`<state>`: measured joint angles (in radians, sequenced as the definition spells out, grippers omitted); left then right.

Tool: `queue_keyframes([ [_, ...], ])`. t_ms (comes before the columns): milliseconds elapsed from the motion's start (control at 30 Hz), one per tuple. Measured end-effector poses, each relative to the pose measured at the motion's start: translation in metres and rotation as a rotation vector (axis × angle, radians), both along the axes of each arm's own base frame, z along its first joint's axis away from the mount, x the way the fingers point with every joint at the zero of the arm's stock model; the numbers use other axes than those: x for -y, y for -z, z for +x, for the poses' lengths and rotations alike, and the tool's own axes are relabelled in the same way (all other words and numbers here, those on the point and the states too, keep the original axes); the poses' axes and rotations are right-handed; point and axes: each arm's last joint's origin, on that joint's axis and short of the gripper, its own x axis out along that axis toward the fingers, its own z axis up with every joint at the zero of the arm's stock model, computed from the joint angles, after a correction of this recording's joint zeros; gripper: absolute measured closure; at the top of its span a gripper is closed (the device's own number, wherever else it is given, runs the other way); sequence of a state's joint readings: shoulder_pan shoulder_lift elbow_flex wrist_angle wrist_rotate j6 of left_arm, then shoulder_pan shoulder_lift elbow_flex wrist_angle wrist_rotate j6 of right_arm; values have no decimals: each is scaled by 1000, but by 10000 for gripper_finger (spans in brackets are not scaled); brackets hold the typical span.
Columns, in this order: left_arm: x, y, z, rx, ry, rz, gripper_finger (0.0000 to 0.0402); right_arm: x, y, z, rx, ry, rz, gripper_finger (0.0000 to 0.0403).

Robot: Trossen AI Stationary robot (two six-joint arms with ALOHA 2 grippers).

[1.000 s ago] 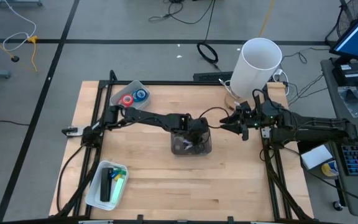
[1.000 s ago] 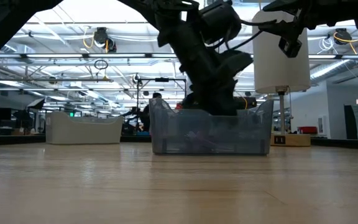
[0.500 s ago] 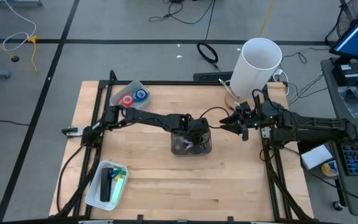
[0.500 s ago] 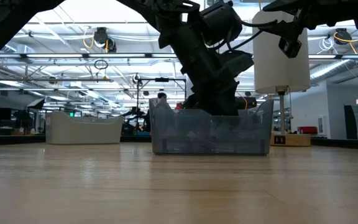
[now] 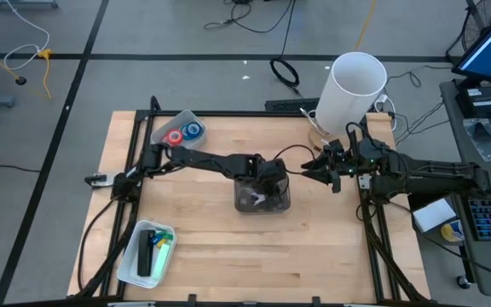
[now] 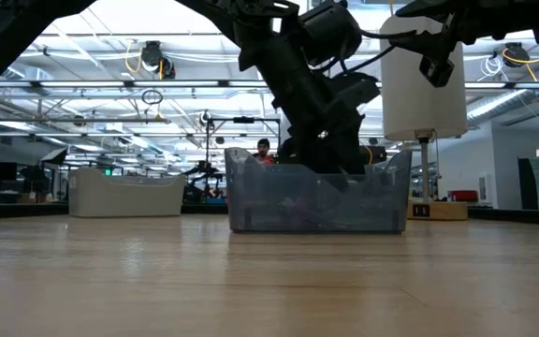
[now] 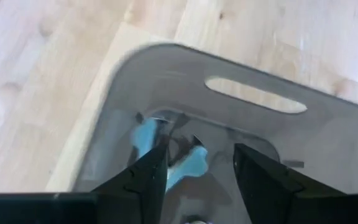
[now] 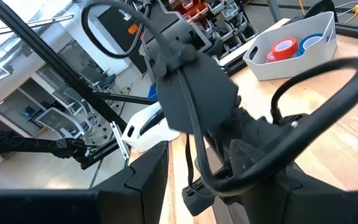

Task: Pick and place Stapler, Stapler remover, tape
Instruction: Return to Home Position

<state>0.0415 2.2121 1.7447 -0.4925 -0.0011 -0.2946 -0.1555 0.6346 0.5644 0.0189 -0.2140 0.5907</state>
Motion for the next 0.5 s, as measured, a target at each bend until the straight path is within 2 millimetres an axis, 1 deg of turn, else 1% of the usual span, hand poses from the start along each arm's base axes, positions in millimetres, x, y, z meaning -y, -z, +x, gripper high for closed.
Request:
queue_keyframes([
  [133, -5, -9, -4, -2, -25, -47, 212, 0, 0, 0, 0, 0, 0, 236],
  [233, -8, -26, -13, -9, -20, -107, 211, 0, 0, 0, 3, -2, -1, 236],
  [367, -12, -50, -32, -76, -66, -163, 211, 0, -1, 0, 9, -2, -2, 236],
  [500, -11, -75, -58, -167, -78, -150, 211, 0, -1, 0, 9, -2, -4, 236],
])
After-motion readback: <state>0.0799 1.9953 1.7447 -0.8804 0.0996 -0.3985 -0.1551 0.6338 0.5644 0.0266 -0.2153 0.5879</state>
